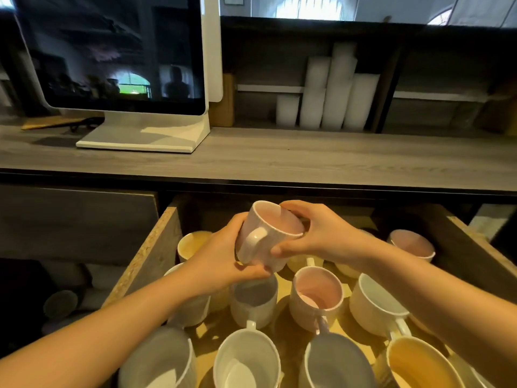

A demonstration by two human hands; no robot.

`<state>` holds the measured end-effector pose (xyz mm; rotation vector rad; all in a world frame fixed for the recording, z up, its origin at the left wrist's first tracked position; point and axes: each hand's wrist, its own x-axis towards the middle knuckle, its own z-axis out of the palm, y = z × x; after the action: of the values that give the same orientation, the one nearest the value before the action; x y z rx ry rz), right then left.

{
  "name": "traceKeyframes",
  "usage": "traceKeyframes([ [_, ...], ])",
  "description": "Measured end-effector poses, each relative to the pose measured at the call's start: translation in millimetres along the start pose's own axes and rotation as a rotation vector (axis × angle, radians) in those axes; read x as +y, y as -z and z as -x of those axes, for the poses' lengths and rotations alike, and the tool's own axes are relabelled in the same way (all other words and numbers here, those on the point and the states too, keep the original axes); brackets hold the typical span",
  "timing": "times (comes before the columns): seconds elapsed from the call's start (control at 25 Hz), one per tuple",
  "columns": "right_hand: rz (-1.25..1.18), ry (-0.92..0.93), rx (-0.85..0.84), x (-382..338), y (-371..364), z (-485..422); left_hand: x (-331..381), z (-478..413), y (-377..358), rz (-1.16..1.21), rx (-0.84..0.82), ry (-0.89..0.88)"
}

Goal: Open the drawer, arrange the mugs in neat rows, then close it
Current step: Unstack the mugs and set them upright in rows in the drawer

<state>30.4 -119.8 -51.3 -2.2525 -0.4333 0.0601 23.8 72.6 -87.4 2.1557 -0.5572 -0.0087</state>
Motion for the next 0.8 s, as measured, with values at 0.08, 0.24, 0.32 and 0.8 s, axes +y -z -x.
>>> traceKeyframes([
  [0.08,-0.039,0.004,-0.040,-0.9,2.9,4.5,2.9,0.6,-3.2,-0.033,0.070,-0.007],
  [0.24,-0.146,-0.059,-0.213,-7.2,14.7,6.7,9.5,1.7,-4.2,-0.135,0.162,-0.021],
  [0.32,-0.182,-0.184,-0.280,-12.4,19.8,5.0,10.6,1.7,-5.9,-0.179,0.162,-0.015],
  [0.8,-0.104,-0.311,-0.167,-8.6,13.4,-17.0,6.9,-4.4,-0.9,-0.299,0.075,0.023],
])
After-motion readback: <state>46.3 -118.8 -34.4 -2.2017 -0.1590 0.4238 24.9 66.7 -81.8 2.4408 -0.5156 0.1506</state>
